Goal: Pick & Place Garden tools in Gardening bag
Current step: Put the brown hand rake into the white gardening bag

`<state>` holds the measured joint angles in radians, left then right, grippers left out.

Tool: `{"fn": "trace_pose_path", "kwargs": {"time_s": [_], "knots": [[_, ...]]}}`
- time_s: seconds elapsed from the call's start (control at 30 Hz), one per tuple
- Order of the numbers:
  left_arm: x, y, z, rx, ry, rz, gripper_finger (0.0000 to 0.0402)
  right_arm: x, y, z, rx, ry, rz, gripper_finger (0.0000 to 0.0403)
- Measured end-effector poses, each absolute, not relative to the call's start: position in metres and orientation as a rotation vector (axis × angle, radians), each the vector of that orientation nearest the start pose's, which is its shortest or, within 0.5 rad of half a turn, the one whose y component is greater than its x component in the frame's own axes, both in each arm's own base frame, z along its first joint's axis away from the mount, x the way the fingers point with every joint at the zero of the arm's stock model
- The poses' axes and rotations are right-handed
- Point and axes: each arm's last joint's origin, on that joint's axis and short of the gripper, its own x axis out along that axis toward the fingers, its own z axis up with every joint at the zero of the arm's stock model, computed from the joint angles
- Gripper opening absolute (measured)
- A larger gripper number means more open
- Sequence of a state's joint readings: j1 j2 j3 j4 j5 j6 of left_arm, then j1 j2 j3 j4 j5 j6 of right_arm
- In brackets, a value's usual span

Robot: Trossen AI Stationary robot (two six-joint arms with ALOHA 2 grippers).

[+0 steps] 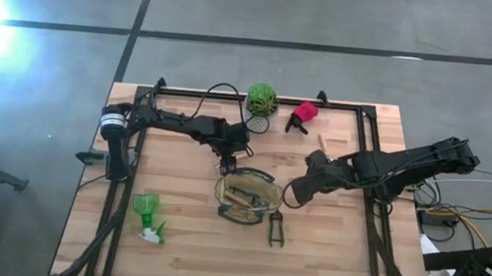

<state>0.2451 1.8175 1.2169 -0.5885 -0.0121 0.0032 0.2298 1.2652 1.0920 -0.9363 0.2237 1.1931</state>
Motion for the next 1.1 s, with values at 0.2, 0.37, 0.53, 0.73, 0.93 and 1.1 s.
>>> {"fn": "trace_pose_path", "kwargs": {"time_s": [0.2,0.37,0.53,0.73,0.93,1.1], "knots": [[0.344,0.083,0.172,-0.16,1.173,0.182,0.0195,0.23,0.048,0.286,0.845,0.937,-0.607,0.0027],[0.338,0.081,0.162,-0.167,1.192,0.181,0.0195,0.231,0.048,0.286,0.847,0.934,-0.605,0.0027],[0.335,0.08,0.157,-0.157,1.2,0.173,0.0187,0.231,0.048,0.286,0.85,0.931,-0.605,0.0027],[0.338,0.08,0.156,-0.136,1.166,0.163,0.0143,0.234,0.046,0.288,0.824,0.914,-0.574,0.0027],[0.339,0.08,0.157,-0.13,1.146,0.162,0.0067,0.236,0.045,0.289,0.798,0.904,-0.551,0.0027],[0.339,0.08,0.157,-0.126,1.149,0.159,0.0066,0.236,0.045,0.289,0.795,0.904,-0.55,0.0027]]}}
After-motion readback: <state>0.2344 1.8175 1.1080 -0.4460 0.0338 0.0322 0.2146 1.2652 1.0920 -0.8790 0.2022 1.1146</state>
